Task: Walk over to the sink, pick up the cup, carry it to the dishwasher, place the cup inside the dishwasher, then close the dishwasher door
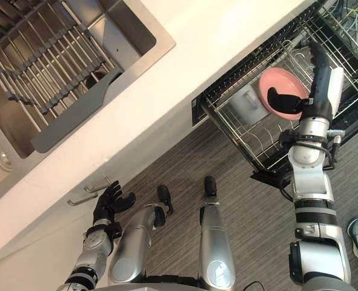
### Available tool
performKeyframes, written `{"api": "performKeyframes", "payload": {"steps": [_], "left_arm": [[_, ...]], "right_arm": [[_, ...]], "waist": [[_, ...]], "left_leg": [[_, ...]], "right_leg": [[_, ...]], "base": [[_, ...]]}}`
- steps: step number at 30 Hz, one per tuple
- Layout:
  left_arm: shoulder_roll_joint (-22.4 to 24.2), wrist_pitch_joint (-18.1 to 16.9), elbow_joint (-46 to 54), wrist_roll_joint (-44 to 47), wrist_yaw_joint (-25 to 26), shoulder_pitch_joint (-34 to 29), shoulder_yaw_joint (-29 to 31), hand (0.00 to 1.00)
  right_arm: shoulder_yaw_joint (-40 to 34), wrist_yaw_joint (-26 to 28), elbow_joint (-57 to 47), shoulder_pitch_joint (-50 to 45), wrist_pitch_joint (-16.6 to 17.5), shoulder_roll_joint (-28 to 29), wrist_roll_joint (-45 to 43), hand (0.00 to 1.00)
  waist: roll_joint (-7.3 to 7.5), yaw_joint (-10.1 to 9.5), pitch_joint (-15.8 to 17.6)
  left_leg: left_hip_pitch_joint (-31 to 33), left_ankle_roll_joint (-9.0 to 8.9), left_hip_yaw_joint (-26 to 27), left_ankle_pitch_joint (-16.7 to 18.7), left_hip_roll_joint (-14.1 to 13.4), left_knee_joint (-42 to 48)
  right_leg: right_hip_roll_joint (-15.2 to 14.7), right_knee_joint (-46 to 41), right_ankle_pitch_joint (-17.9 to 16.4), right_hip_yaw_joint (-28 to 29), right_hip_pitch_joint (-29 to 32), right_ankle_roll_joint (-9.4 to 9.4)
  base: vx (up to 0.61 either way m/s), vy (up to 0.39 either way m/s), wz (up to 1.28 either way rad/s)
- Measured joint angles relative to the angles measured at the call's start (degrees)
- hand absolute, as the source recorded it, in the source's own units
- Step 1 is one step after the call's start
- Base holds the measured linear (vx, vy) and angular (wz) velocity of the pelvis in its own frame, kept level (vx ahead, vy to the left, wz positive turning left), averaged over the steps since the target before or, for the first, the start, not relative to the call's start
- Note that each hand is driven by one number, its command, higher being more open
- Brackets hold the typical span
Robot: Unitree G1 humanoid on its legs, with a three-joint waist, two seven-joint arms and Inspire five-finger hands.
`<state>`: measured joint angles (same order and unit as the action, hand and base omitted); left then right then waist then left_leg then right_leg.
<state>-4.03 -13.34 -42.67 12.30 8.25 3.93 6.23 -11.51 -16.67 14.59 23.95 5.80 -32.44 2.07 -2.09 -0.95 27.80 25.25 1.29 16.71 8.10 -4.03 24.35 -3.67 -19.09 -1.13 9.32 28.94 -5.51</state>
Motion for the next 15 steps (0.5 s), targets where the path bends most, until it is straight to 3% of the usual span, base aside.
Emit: {"api": "performKeyframes", "payload": {"steps": [5,9,12,15], "left_arm": [[0.07,0.49,1.0,0.02,-0.32,-0.05,1.51,0.9],[0.34,0.66,1.96,-0.02,-0.91,-0.3,3.88,0.9],[0.45,1.07,2.0,-0.04,-0.91,-0.6,5.61,0.9],[0.36,1.6,1.98,-0.06,-0.98,-1.01,6.29,0.9]], "right_arm": [[-6.85,-0.02,-11.85,-9.09,1.34,4.76,-2.56,0.9],[-17.05,-1.87,-21.42,-20.0,4.46,12.01,-2.56,0.9],[-24.35,-4.24,-21.95,-28.48,6.32,16.78,-4.9,0.9],[-26.02,-4.29,-16.14,-32.53,6.9,17.91,-10.49,0.9]], "waist": [[0.53,-0.07,0.1],[2.01,-0.16,0.08],[2.84,0.08,-0.27],[3.38,0.37,-0.57]], "left_leg": [[-0.44,-0.47,0.03,0.32,-0.89,0.62],[-2.43,-0.99,-0.01,0.83,-1.89,0.64],[-3.83,-1.2,-0.31,1.78,-2.61,1.18],[-4.58,-1.19,-0.32,2.16,-2.7,1.43]], "right_leg": [[0.76,0.68,0.58,0.11,-0.81,0.27],[1.55,1.46,0.57,-0.08,-3.08,0.61],[1.83,1.5,0.13,-0.49,-4.96,0.88],[1.94,1.13,-0.35,-0.58,-5.65,0.86]], "base": [[-0.02,-0.025,-0.07],[0.02,-0.031,-0.05],[0.05,-0.011,-0.01],[0.03,0.007,-0.01]]}}
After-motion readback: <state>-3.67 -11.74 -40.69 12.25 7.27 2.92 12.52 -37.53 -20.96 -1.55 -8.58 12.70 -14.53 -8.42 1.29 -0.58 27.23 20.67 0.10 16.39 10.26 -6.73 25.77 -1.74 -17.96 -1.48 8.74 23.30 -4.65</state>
